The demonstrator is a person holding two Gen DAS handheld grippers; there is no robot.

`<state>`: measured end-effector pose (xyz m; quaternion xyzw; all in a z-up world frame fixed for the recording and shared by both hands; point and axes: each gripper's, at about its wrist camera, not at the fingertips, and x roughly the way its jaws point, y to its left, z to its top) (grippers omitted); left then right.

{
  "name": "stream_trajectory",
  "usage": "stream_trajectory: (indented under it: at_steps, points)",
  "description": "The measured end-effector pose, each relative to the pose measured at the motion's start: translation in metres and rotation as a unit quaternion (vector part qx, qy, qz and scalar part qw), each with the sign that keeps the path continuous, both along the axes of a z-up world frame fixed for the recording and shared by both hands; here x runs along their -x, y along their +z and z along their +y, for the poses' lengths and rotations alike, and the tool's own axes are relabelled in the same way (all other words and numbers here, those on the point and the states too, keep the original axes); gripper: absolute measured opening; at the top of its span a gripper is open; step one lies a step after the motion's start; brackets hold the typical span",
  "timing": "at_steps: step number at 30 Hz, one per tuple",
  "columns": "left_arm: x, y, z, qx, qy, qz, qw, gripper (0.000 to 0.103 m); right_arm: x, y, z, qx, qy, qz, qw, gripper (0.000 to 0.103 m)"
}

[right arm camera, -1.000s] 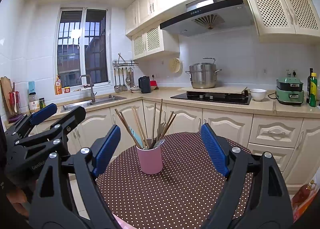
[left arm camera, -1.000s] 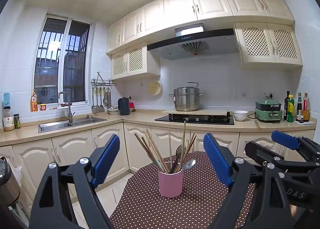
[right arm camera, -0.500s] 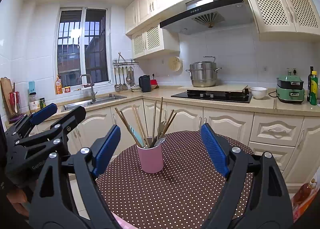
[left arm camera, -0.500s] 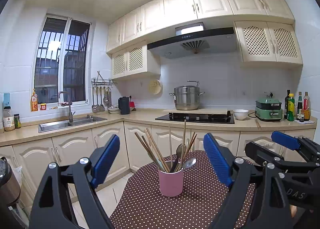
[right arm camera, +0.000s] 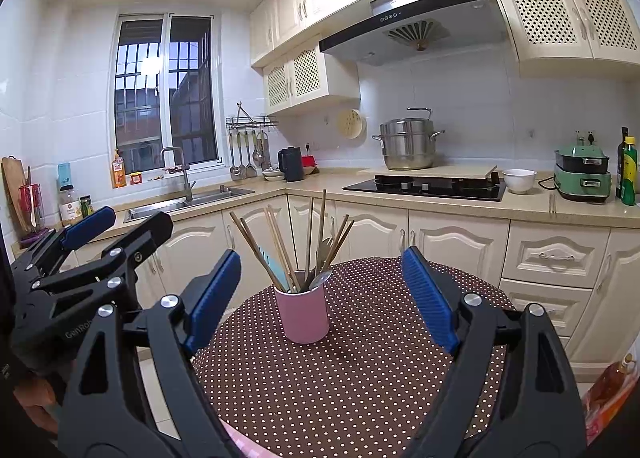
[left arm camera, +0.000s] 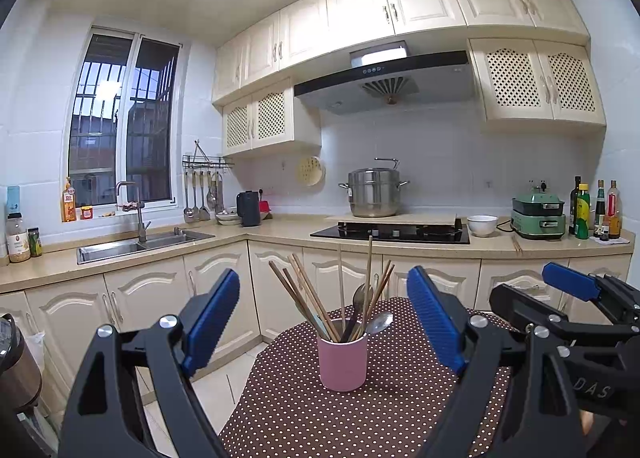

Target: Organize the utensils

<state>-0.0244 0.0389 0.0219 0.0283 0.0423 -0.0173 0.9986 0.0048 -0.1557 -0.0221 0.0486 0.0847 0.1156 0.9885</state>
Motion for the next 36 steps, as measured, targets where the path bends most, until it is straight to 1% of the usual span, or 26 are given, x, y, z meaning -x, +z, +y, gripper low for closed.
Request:
stream_trajectory:
  at_steps: [36]
  points:
    - [-0.010, -0.002, 0.003, -0.006, 0.001, 0.014, 0.9999, 0.084, -0.008, -0.002, -0.002, -0.007, 0.005, 0.016, 1.000, 0.083]
